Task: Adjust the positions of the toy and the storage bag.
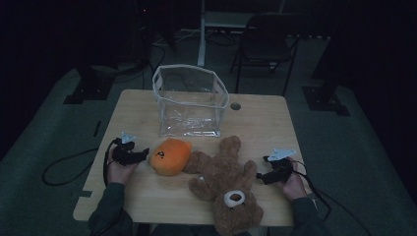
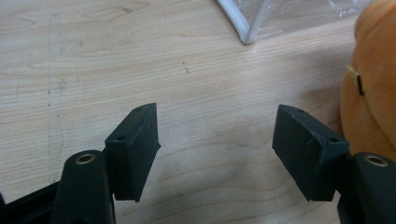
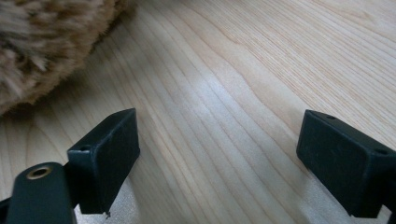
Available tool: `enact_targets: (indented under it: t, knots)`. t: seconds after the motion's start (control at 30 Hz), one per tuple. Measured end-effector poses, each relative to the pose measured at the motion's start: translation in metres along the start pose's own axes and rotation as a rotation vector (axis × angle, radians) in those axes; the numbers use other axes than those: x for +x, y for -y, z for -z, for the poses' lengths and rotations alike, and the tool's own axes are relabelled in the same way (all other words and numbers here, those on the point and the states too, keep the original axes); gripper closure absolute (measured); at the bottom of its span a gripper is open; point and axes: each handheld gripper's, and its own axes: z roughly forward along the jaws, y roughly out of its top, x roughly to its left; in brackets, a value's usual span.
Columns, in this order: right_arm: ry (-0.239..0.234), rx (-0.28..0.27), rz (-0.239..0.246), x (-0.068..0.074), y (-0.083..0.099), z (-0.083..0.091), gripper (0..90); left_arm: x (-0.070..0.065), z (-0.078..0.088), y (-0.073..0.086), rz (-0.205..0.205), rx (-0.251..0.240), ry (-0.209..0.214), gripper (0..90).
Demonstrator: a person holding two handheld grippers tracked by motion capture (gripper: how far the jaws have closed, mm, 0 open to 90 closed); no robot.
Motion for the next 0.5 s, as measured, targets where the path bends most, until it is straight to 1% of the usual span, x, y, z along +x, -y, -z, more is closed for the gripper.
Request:
enact_targets:
  t: [0.13, 0.17, 0.23, 0.3, 0.5]
  knots:
    - [0.0, 0.001, 0.001, 0.0, 0.0, 0.0, 12.1, -0.001, 0.004, -0.003, 0.001, -0.014, 0.013, 32.0]
    - [0.0, 0.001, 0.0, 0.0, 0.0, 0.0, 12.1, -0.003, 0.006, -0.004, -0.015, -0.016, 0.011, 32.1]
    - [-0.001, 0.001, -0.001, 0.001, 0.0, 0.0, 12.1, -0.004, 0.008, -0.005, -0.019, -0.016, 0.012, 32.3]
    - [-0.001, 0.001, -0.002, 0.001, 0.0, 0.0, 12.1, -0.006, 0.01, -0.006, -0.035, -0.021, 0.007, 32.3]
    - [0.0, 0.001, -0.001, 0.001, 0.0, 0.0, 12.2, -0.007, 0.015, -0.008, -0.041, -0.036, 0.002, 32.9]
